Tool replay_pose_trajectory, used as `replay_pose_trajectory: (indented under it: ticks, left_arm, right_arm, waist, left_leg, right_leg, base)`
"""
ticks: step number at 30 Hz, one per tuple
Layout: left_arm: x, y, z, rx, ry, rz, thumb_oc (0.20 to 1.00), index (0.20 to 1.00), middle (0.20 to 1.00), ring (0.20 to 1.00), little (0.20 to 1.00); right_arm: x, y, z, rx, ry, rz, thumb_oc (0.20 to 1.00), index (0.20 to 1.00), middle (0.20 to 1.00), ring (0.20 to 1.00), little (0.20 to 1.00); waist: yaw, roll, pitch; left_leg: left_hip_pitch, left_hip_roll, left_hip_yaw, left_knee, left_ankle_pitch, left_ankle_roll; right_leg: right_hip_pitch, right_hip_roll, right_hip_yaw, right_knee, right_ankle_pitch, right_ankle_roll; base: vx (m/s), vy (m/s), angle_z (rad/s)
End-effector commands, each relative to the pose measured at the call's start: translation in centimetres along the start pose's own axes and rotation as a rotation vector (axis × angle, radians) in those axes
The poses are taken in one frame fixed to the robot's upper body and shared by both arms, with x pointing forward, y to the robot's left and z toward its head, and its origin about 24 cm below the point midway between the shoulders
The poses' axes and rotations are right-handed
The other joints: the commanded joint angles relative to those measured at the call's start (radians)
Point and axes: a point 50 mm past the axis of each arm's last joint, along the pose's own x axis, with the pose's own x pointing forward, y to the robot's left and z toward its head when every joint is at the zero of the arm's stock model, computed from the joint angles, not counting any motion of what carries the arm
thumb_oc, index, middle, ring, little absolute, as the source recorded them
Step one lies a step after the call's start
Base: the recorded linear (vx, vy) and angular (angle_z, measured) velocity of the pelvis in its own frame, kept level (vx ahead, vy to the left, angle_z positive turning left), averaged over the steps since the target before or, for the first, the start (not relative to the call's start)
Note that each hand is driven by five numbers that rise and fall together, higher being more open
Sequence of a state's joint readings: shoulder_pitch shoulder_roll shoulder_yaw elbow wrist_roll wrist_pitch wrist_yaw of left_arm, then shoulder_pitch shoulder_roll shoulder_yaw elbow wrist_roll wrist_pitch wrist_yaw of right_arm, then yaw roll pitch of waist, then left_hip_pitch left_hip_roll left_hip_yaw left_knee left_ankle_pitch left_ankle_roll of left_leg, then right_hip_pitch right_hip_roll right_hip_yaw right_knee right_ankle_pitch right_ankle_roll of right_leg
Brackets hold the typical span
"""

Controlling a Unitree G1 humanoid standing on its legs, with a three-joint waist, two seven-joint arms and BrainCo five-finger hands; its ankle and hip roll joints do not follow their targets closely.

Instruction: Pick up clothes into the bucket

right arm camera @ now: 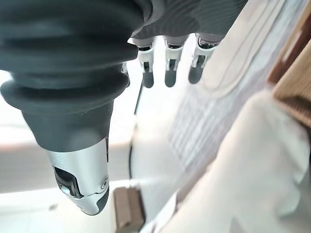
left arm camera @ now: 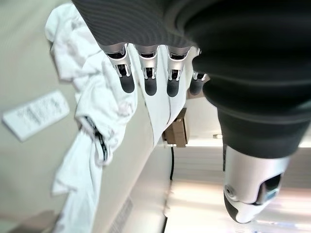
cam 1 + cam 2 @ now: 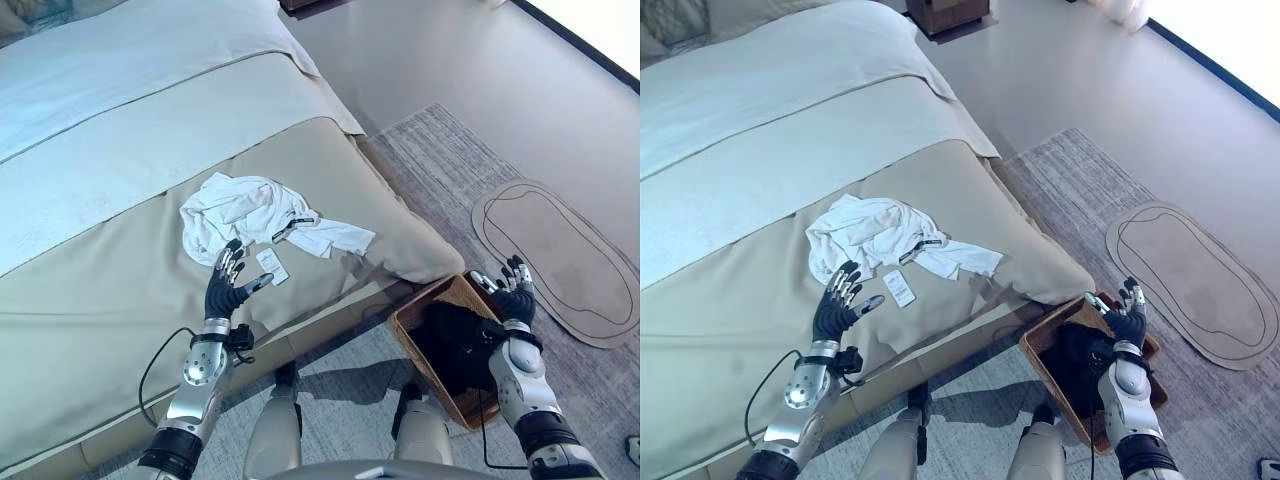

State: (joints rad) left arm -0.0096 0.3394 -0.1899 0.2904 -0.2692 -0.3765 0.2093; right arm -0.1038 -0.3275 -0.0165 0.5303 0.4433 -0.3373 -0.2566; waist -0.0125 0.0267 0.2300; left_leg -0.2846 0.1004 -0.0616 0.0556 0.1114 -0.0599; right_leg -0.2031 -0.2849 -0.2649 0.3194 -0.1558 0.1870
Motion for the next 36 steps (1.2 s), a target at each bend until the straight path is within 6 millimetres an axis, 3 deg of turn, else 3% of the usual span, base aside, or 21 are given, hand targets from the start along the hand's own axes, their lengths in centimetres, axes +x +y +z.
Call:
replay_pose_trajectory:
  ticks: [1, 8, 9, 10, 11, 15, 19, 22, 28, 31, 36]
  left_arm:
    - [2.2, 2.5, 3.0, 0.153, -0.147, 0.078, 1.000, 1.000, 1.000, 1.000, 1.000]
    - [3.1, 4.4, 4.2, 0.451, -0.222, 0.154, 1.000, 1.000, 1.000, 1.000, 1.000]
    - [4.2, 4.9, 4.7, 0.640, -0.249, 0.161, 1.000, 1.000, 1.000, 1.000, 1.000]
    - [4.3, 4.9, 4.8, 0.642, -0.253, 0.163, 1.000, 1.000, 1.000, 1.000, 1.000]
    - [5.4, 5.5, 5.8, 0.738, -0.292, 0.208, 1.000, 1.000, 1.000, 1.000, 1.000]
    - [6.5, 6.1, 7.1, 0.793, -0.338, 0.286, 1.000, 1.000, 1.000, 1.000, 1.000]
    - [8.0, 6.7, 10.2, 0.834, -0.443, 0.407, 1.000, 1.000, 1.000, 1.000, 1.000]
    - [8.7, 7.5, 12.5, 0.900, -0.520, 0.490, 1.000, 1.000, 1.000, 1.000, 1.000]
    - [9.2, 8.6, 14.5, 0.965, -0.564, 0.590, 1.000, 1.000, 1.000, 1.000, 1.000]
    - [9.3, 8.5, 15.3, 0.965, -0.594, 0.601, 1.000, 1.000, 1.000, 1.000, 1.000]
    - [10.1, 8.8, 18.4, 1.087, -0.690, 0.659, 1.000, 1.000, 1.000, 1.000, 1.000]
  right_arm:
    - [0.6, 3.1, 2.3, 0.052, -0.115, 0.126, 1.000, 1.000, 1.000, 1.000, 1.000]
    - [-0.9, 5.2, 1.1, 0.041, -0.072, 0.259, 1.000, 1.000, 1.000, 1.000, 1.000]
    - [-0.6, 6.1, 1.9, 0.030, -0.106, 0.291, 1.000, 1.000, 1.000, 1.000, 1.000]
    - [-0.5, 6.1, 2.0, 0.031, -0.108, 0.290, 1.000, 1.000, 1.000, 1.000, 1.000]
    - [-0.1, 6.9, 3.3, 0.033, -0.161, 0.316, 1.000, 1.000, 1.000, 1.000, 1.000]
    - [0.3, 7.6, 5.1, 0.054, -0.230, 0.335, 1.000, 1.000, 1.000, 1.000, 1.000]
    - [0.5, 7.7, 6.8, 0.088, -0.298, 0.327, 1.000, 1.000, 1.000, 1.000, 1.000]
    - [0.8, 7.9, 7.8, 0.097, -0.332, 0.333, 1.000, 1.000, 1.000, 1.000, 1.000]
    - [1.1, 8.0, 10.2, 0.129, -0.426, 0.328, 1.000, 1.000, 1.000, 1.000, 1.000]
    - [1.2, 8.1, 10.7, 0.133, -0.449, 0.325, 1.000, 1.000, 1.000, 1.000, 1.000]
    - [1.3, 8.4, 11.9, 0.135, -0.496, 0.344, 1.000, 1.000, 1.000, 1.000, 1.000]
  waist:
    - [0.007, -0.075, -0.004]
    - [0.010, -0.103, 0.013]
    - [0.002, -0.111, 0.042]
    - [0.003, -0.111, 0.042]
    - [-0.006, -0.120, 0.077]
    - [-0.013, -0.137, 0.126]
    - [-0.033, -0.163, 0.213]
    - [-0.037, -0.165, 0.247]
    - [-0.059, -0.153, 0.290]
    - [-0.066, -0.145, 0.290]
    - [-0.081, -0.131, 0.290]
  left_leg:
    - [0.057, -0.046, 0.025, 0.063, -0.112, 0.000]
    - [-0.002, -0.067, 0.026, 0.163, -0.151, 0.008]
    - [-0.045, -0.072, 0.030, 0.191, -0.154, 0.012]
    - [-0.049, -0.072, 0.030, 0.195, -0.155, 0.013]
    - [-0.082, -0.072, 0.040, 0.215, -0.156, 0.015]
    - [-0.131, -0.067, 0.053, 0.242, -0.159, 0.018]
    - [-0.247, -0.068, 0.054, 0.322, -0.171, 0.023]
    - [-0.345, -0.059, 0.046, 0.401, -0.193, 0.024]
    - [-0.482, -0.058, 0.045, 0.503, -0.218, 0.034]
    - [-0.520, -0.059, 0.044, 0.509, -0.215, 0.033]
    - [-0.582, -0.062, 0.038, 0.498, -0.199, 0.029]
  right_leg:
    - [0.064, 0.021, -0.008, -0.262, 0.250, 0.002]
    - [0.031, 0.007, 0.007, -0.239, 0.248, 0.002]
    - [-0.004, 0.001, 0.020, -0.220, 0.254, 0.001]
    - [-0.008, 0.000, 0.022, -0.217, 0.253, 0.002]
    - [-0.048, -0.001, 0.033, -0.204, 0.259, 0.001]
    - [-0.105, 0.000, 0.052, -0.193, 0.266, -0.001]
    - [-0.212, -0.004, 0.068, -0.136, 0.266, -0.008]
    - [-0.311, 0.007, 0.082, -0.071, 0.253, -0.010]
    - [-0.452, 0.013, 0.099, 0.012, 0.238, -0.017]
    - [-0.494, 0.013, 0.101, 0.024, 0.237, -0.018]
    - [-0.569, 0.009, 0.107, 0.034, 0.243, -0.016]
  base:
    - [0.07, 0.054, 0.02]
    - [-0.01, 0.096, 0.03]
    - [-0.09, 0.086, 0.05]
    - [-0.18, 0.145, 0.02]
    - [-0.10, 0.064, 0.02]
    - [-0.14, 0.081, -0.15]
    - [-0.13, 0.032, -0.11]
    - [-0.12, 0.030, -0.02]
    - [-0.06, 0.030, -0.08]
    - [-0.04, 0.022, -0.04]
    - [-0.01, 0.006, -0.01]
